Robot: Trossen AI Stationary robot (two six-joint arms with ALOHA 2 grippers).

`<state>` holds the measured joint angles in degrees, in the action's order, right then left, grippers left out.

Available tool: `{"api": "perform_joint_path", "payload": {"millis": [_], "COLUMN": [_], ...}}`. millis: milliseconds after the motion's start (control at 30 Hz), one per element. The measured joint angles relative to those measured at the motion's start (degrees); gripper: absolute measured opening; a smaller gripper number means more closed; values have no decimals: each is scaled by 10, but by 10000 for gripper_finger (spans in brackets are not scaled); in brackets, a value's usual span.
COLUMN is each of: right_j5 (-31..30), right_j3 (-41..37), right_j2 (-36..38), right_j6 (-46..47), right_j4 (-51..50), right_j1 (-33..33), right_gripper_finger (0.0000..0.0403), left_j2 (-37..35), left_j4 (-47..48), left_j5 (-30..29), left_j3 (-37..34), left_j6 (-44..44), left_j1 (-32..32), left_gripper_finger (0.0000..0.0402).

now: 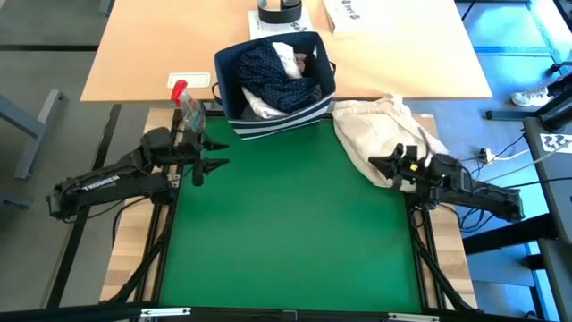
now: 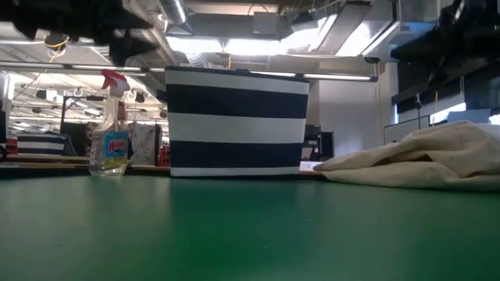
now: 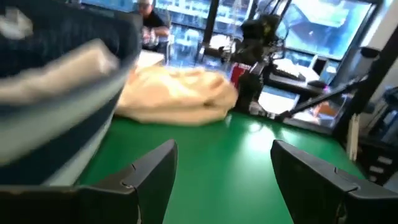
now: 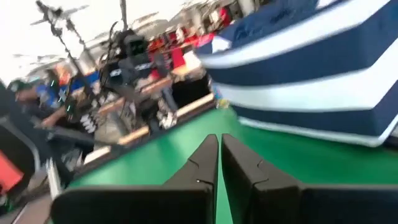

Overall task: Fold laundry
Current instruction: Return to Home Position

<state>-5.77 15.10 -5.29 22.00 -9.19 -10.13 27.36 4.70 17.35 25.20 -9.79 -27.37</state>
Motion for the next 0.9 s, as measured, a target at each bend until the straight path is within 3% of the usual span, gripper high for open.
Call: {"api": "perform_joint_path", "payload": {"millis": [200, 400, 700, 900], "right_j5": [59, 65, 75, 94], "right_j3": [-61, -89, -138, -147], "right_j2": [29, 38, 38, 39], "right_j6": [-30, -48, -55, -63], "right_j4": [37, 75, 142, 158], "right_j1": [0, 0, 0, 0], "right_gripper_finger": [21, 21, 21, 21], "left_j2": [-71, -146, -246, -272], "left_j4": [-49, -93, -96, -80], "left_j5": [2, -1, 0, -4], "left_j3": [-92, -163, -245, -248], "left_j6": [-16, -25, -67, -57], "left_j1": [24, 39, 39, 39], "left_gripper_finger": [252, 252, 252, 252]}}
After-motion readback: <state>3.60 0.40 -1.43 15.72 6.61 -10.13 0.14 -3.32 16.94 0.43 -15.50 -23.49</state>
